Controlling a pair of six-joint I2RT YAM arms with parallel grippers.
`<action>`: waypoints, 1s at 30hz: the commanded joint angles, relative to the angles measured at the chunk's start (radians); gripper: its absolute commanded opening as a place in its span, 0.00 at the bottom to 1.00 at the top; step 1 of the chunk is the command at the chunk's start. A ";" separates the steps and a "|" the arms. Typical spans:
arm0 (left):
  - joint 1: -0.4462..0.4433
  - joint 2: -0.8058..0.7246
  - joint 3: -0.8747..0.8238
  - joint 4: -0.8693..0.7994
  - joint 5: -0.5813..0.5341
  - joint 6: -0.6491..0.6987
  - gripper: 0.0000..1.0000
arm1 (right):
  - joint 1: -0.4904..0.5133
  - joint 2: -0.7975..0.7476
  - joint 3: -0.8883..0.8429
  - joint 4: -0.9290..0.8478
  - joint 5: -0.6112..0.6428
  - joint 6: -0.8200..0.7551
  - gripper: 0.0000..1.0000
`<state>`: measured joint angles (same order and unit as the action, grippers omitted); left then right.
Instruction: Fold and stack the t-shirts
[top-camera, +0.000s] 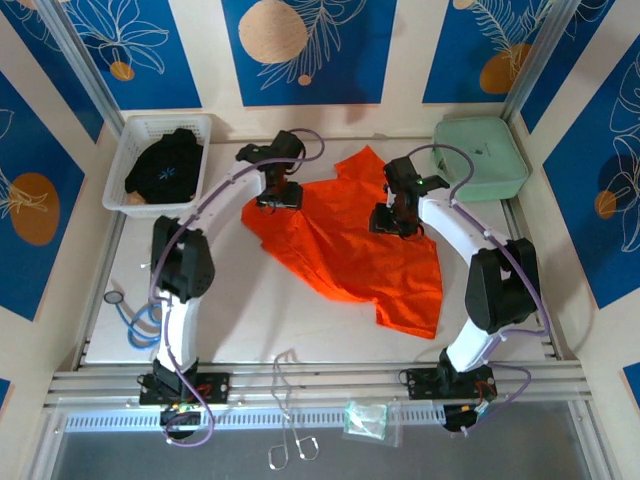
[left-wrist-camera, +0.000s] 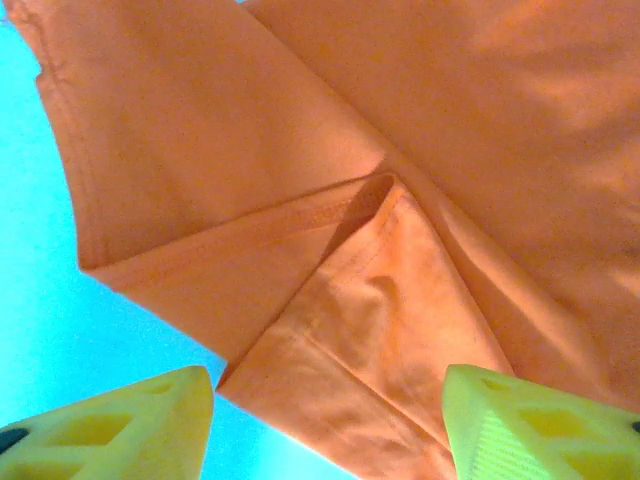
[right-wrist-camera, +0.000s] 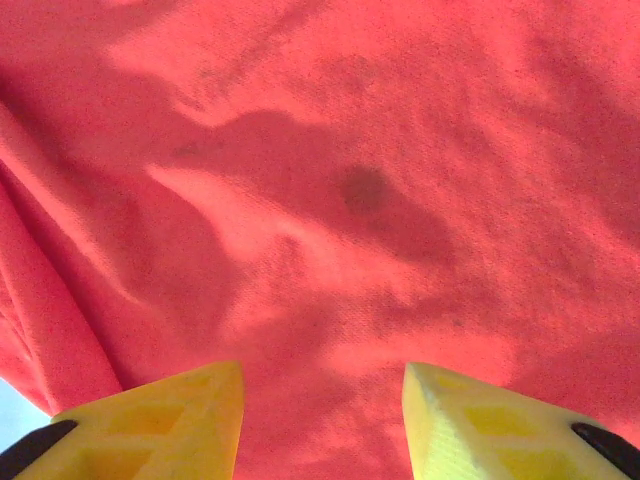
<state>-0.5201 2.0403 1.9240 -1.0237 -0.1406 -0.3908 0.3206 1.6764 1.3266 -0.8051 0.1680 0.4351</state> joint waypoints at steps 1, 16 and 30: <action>0.025 0.012 -0.143 0.044 0.085 -0.001 0.59 | -0.003 -0.024 -0.002 0.021 -0.041 0.036 0.45; 0.043 0.039 -0.305 0.257 0.142 0.008 0.53 | -0.017 -0.099 -0.047 -0.009 -0.013 0.038 0.35; 0.048 0.118 -0.229 0.219 0.067 0.055 0.52 | -0.017 -0.093 -0.048 -0.016 -0.014 0.033 0.29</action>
<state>-0.4808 2.1273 1.6627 -0.7822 -0.0525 -0.3599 0.3073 1.5967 1.2934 -0.8001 0.1574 0.4614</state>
